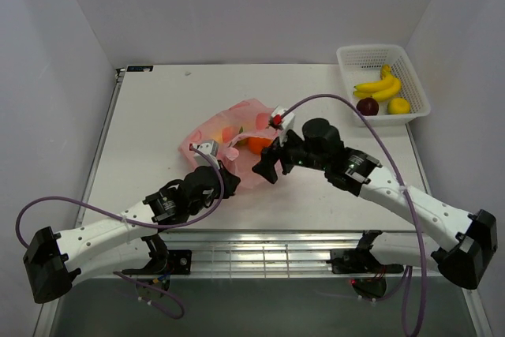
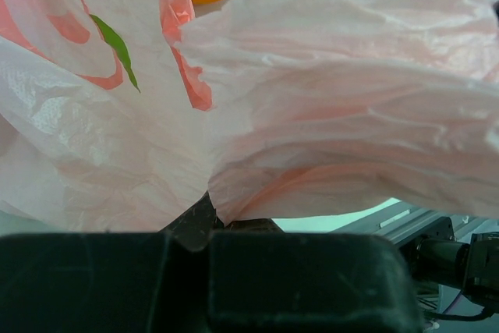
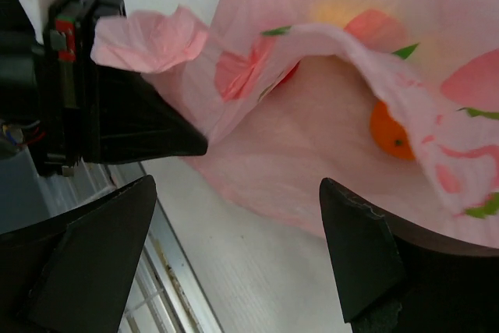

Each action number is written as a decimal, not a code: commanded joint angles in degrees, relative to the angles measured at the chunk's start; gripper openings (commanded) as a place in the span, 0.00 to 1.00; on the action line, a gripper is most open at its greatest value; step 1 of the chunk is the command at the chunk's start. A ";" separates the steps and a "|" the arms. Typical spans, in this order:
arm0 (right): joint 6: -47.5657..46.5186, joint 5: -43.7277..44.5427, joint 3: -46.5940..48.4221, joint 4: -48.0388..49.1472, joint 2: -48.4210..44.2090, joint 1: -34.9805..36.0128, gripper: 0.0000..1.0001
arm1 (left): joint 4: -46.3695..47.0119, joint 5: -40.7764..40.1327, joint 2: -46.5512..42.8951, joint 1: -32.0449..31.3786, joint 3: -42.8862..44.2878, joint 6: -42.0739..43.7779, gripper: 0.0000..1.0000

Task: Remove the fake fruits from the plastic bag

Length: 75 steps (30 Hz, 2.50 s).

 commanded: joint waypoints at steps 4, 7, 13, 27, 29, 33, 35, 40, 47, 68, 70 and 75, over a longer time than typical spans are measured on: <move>0.89 8.57 2.77 -4.31 11.70 6.31 0.90 | 2.03 0.84 -0.09 -0.25 0.05 0.28 0.00; 0.89 15.23 3.12 -1.94 15.92 6.22 0.90 | 2.12 1.19 -0.18 -0.34 -0.04 -0.15 0.00; -2.01 26.59 8.48 0.78 25.94 5.61 0.90 | 2.39 1.37 -0.27 -0.34 -0.13 0.28 0.00; -3.51 26.62 11.22 16.14 37.83 -0.37 0.90 | 2.39 0.93 -1.06 -0.34 -0.48 1.60 0.00; -3.51 24.94 11.12 18.19 39.05 -0.64 0.90 | 2.39 1.10 -0.97 -0.34 -0.65 1.60 0.00; -3.51 25.12 10.95 21.00 41.34 -0.99 0.90 | 2.39 1.28 -0.97 -0.34 -1.00 1.60 0.00; -3.25 25.12 11.47 21.09 42.92 -1.60 0.90 | 2.39 1.19 -0.97 -0.34 -1.09 1.69 0.00; -2.01 25.47 10.60 20.48 44.59 -1.96 0.90 | 2.39 0.84 -1.23 -0.34 -1.00 1.78 0.00; -2.10 26.08 9.19 20.56 46.61 -2.04 0.90 | 2.30 0.57 -0.88 -0.34 -0.92 1.95 0.00; 0.19 5.61 -1.53 13.45 8.42 -1.25 0.39 | 3.18 -1.01 -1.50 -0.34 -0.56 0.99 0.00; -0.51 6.39 -0.83 12.13 5.15 -1.51 0.39 | 3.61 -1.09 -1.50 -0.34 -0.13 0.99 0.00; -1.39 9.91 4.96 6.77 -0.49 -9.12 0.38 | 3.62 -1.01 -1.50 -0.34 1.10 1.69 0.00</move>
